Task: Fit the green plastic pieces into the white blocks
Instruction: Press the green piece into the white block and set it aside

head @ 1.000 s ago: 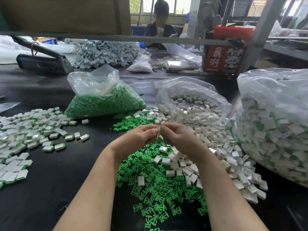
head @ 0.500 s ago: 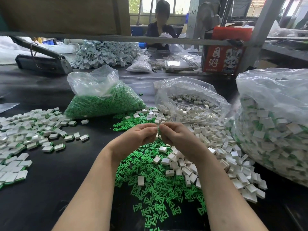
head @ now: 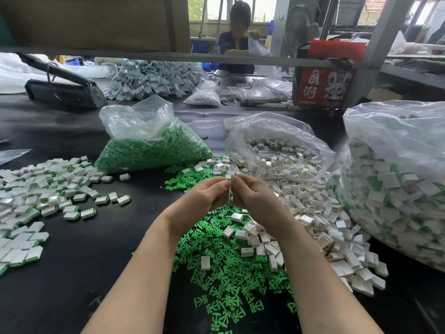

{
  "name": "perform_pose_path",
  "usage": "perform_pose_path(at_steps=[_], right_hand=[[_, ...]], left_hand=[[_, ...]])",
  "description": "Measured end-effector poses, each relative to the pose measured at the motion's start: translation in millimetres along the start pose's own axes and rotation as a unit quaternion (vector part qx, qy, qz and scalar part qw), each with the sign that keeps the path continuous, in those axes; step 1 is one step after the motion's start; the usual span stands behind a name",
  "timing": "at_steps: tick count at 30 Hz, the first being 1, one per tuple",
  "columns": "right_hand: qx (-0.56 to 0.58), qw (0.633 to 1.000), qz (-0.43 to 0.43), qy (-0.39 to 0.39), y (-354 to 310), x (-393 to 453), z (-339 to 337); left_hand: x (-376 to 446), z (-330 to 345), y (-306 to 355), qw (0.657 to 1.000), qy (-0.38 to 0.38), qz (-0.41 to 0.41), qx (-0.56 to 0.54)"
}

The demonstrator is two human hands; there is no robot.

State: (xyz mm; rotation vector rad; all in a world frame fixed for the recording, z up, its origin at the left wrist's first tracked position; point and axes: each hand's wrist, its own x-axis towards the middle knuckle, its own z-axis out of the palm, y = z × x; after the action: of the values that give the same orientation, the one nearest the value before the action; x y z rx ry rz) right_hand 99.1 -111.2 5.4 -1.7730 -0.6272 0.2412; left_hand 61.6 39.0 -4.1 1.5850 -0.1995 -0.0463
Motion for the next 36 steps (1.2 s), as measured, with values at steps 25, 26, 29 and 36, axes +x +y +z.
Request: perform_pose_path(at_steps=[25, 26, 29, 36], right_hand=[[-0.309, 0.933, -0.046, 0.179, 7.0, 4.5, 23.9], [-0.311, 0.932, -0.046, 0.179, 7.8, 4.6, 23.9], [-0.314, 0.931, -0.049, 0.179, 9.5, 4.1, 23.1], [-0.287, 0.944, -0.064, 0.150, 9.3, 4.1, 17.2]], left_hand=[[17.2, 24.8, -12.4, 0.978, 0.163, 0.049, 0.122], [17.4, 24.9, -13.3, 0.977, 0.164, 0.048, 0.124], [17.4, 23.9, -16.3, 0.976, 0.164, 0.050, 0.137], [15.8, 14.6, -17.3, 0.986, 0.130, 0.033, 0.097]])
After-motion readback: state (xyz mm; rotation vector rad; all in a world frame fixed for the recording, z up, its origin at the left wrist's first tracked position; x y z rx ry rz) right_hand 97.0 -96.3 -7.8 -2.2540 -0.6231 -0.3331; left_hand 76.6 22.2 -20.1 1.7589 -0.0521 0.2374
